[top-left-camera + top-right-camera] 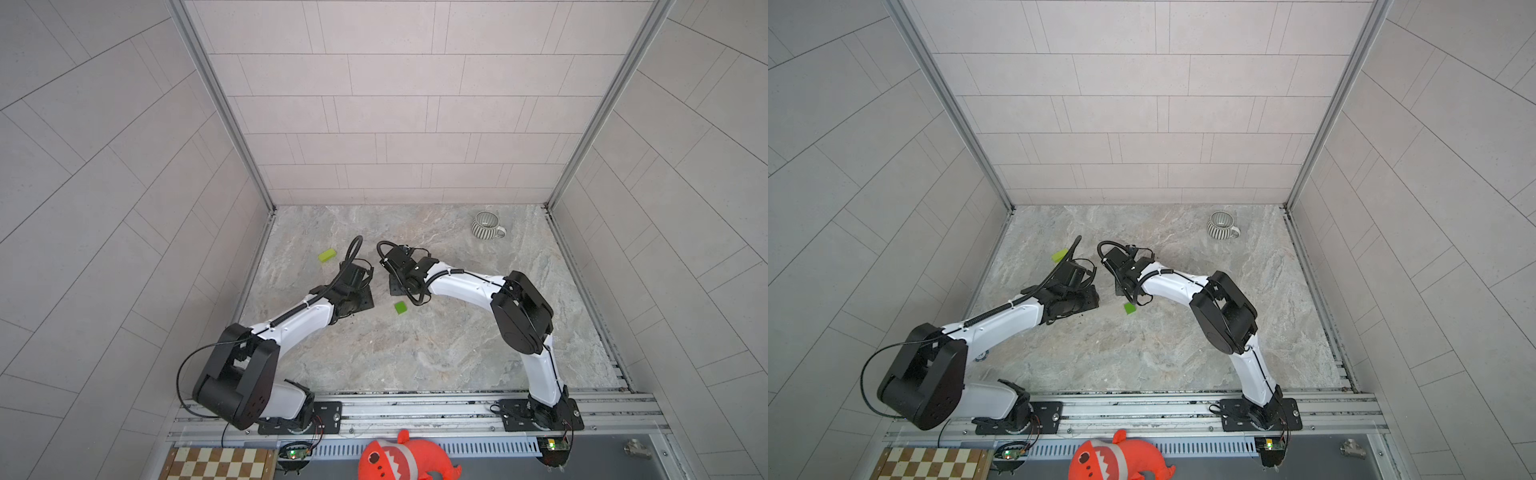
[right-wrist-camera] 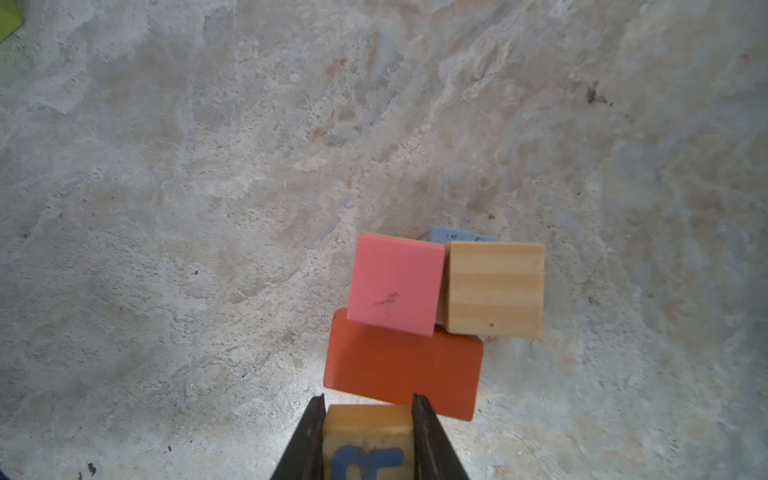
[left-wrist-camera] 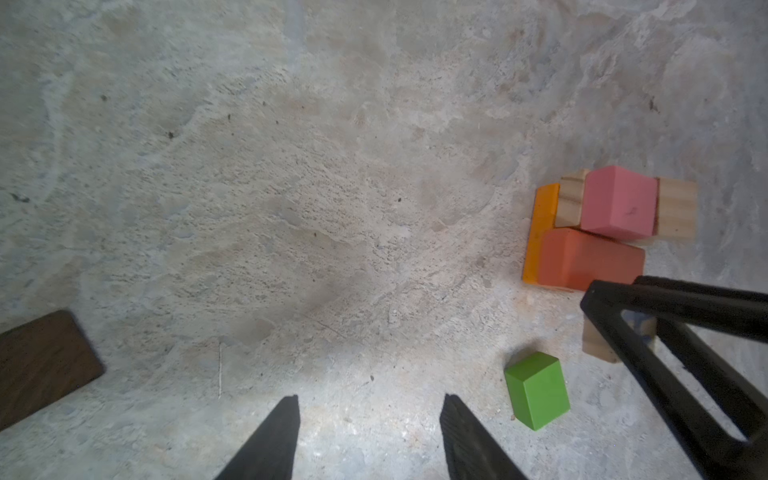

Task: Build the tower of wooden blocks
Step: 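Lower the R cube against the red block with right gripper and release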

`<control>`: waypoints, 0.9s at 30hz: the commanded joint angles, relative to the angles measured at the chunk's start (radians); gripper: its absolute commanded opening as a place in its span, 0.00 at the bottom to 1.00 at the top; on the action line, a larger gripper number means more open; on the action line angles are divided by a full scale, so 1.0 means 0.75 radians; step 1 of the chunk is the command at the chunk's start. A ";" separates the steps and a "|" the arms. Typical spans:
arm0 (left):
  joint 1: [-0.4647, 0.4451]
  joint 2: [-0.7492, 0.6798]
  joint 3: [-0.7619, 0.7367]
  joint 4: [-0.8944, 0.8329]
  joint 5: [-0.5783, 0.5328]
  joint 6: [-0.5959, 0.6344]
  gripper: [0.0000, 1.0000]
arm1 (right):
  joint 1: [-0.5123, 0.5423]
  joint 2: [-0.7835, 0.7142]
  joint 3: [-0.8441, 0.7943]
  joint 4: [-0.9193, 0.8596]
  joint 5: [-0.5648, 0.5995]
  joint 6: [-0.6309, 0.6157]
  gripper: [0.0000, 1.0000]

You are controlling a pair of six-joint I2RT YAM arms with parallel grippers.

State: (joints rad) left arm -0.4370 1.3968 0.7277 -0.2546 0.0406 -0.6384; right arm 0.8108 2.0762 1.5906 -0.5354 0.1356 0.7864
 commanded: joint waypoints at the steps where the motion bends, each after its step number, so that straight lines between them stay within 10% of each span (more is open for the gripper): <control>1: 0.005 -0.018 -0.017 0.016 -0.011 0.010 0.60 | 0.004 0.023 0.050 -0.046 0.029 0.019 0.20; 27: 0.012 -0.018 -0.037 0.047 0.026 0.017 0.60 | -0.032 0.111 0.154 -0.094 0.051 0.030 0.21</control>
State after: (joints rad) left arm -0.4324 1.3968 0.7128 -0.2214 0.0593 -0.6350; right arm 0.7918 2.1464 1.6833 -0.5789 0.1432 0.7883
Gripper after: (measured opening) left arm 0.599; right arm 0.280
